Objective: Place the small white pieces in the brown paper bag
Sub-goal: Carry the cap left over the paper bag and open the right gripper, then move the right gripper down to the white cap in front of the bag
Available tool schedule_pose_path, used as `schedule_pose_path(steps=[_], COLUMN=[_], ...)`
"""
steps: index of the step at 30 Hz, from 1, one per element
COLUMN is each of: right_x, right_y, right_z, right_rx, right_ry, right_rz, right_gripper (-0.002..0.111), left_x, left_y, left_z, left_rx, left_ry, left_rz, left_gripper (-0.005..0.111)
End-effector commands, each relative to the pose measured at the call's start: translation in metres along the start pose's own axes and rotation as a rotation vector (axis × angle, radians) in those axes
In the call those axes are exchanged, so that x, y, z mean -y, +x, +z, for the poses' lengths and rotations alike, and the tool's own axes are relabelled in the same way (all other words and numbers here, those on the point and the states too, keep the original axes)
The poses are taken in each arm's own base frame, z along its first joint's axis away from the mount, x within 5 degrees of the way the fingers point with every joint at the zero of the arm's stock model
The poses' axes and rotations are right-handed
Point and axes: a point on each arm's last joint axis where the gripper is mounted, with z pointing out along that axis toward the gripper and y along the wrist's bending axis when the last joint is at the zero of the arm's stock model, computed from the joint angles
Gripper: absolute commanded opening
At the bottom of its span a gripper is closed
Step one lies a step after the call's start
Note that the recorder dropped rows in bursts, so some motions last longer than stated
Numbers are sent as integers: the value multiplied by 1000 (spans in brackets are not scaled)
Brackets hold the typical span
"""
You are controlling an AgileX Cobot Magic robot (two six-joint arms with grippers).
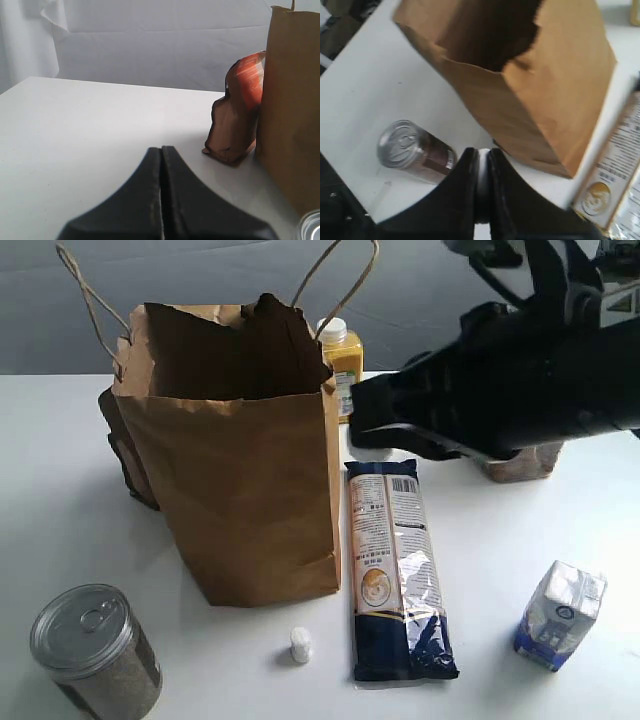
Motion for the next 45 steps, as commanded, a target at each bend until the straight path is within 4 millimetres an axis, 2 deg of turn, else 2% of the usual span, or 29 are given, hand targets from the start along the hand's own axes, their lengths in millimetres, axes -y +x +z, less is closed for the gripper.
schedule_pose_path(steps=[1, 4, 7, 15, 22, 25, 27, 29, 33, 34, 37, 39, 41, 45], right_x=[-29, -43, -49, -51, -46, -44, -41, -37, -29, -28, -27, -28, -32, -47], right_y=[-13, -29, -47, -85, -99, -103, -105, -106, -108, -109, -107, -107, -108, -105], right_z=[-3, 1, 14, 70, 115, 127, 134, 138, 138, 138, 138, 135, 123, 84], right_rx=[95, 140, 158, 142, 111, 109, 109, 112, 116, 115, 91, 90, 81, 28], right_ry=[-78, -110, -115, -99, -71, -60, -47, -35, -6, 1, 5, 2, -9, 5], right_rz=[-56, -80, -94, -111, -131, -143, -149, -132, -71, -42, -41, -21, -18, -104], right_gripper=[0, 0, 0, 0, 0, 0, 3, 12, 34, 43, 49, 46, 39, 0], left_x=[0, 0, 0, 0, 0, 0, 0, 0, 0, 0, 0, 0, 0, 0], left_y=[1, 1, 1, 1, 1, 1, 1, 1, 1, 1, 1, 1, 1, 1], left_z=[0, 0, 0, 0, 0, 0, 0, 0, 0, 0, 0, 0, 0, 0], left_rx=[2, 2, 2, 2, 2, 2, 2, 2, 2, 2, 2, 2, 2, 2], left_ry=[8, 8, 8, 8, 8, 8, 8, 8, 8, 8, 8, 8, 8, 8], left_rz=[-12, -12, -12, -12, -12, -12, -12, -12, -12, -12, -12, -12, -12, -12], left_gripper=[0, 0, 0, 0, 0, 0, 0, 0, 0, 0, 0, 0, 0, 0])
